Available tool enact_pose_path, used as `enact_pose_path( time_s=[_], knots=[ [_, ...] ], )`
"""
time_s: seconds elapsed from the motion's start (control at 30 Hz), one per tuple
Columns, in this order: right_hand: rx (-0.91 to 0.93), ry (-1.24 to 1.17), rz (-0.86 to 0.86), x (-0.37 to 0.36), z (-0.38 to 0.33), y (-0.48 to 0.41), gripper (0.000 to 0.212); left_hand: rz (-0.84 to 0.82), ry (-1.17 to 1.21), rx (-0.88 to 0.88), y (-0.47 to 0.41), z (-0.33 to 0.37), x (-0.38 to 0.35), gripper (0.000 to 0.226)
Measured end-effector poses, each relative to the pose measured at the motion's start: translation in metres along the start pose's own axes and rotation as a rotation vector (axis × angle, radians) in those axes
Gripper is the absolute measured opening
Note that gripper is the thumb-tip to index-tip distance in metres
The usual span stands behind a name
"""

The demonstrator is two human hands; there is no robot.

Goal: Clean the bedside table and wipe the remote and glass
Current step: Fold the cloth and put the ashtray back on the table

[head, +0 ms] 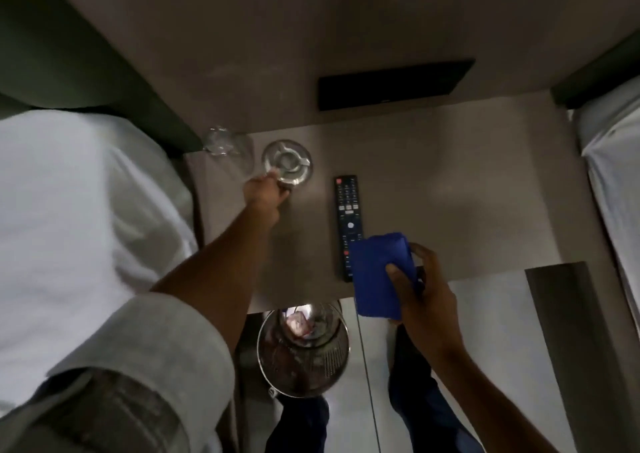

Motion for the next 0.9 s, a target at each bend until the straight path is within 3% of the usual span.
enact_pose_path(
  time_s=[0.13,0.23,0.27,0.33,0.4,0.5,0.57,0.67,0.73,0.83,0.9],
  knots=[
    [-0.102,0.012,-0.053,0.031,0.038,-0.014,0.047,0.108,-0.085,-0.098,-0.027,-0.005,-0.009,0.026],
    [-0.112,-0.044,-0.084,0.047,0.055,-0.025,0.049,0.141,-0.263,-0.125,-0.029,-0.004,-0.012,0.013],
    [-0.120,-0.056,-0.090,0.053,0.058,-0.029,0.047,0.193,-0.387,-0.173,-0.025,-0.004,-0.011,0.029],
    [-0.133,-0.085,-0.090,0.058,0.064,-0.038,0.041,0.353,-0.573,-0.397,-0.002,0.003,-0.011,0.038],
    [-0.182,-0.188,-0.040,0.073,0.071,-0.051,0.034,0.371,-0.622,-0.701,0.050,-0.001,-0.038,0.029],
    [-0.348,-0.403,0.034,0.099,0.089,-0.071,0.028,0.090,-0.683,-0.852,0.125,-0.048,-0.088,0.017],
    [-0.432,-0.448,0.082,0.128,0.102,-0.084,0.026,-0.130,-0.771,-0.710,0.164,-0.103,-0.121,0.027],
    [-0.433,-0.419,0.151,0.177,0.117,-0.097,0.025,-0.419,-0.718,-0.290,0.209,-0.180,-0.170,0.063],
    [-0.309,-0.213,0.204,0.216,0.126,-0.101,0.026,-0.554,-0.579,-0.167,0.236,-0.210,-0.208,0.074],
    [-0.065,0.248,0.280,0.259,0.138,-0.108,0.027,-0.647,-0.706,-0.335,0.254,-0.227,-0.262,0.058],
    [0.013,0.412,0.335,0.281,0.149,-0.116,0.018,-0.715,-0.854,-0.406,0.260,-0.241,-0.298,0.046]
  ],
)
Point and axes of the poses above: each hand's wrist, its own y-axis away from the middle knuckle, its own x-axis out of the back of the hand, z = x × y, the point moved 5 cm from there along -y, towards the middle knuckle, and after that the axes turned 1 degree about y, right-handed, at the moved point
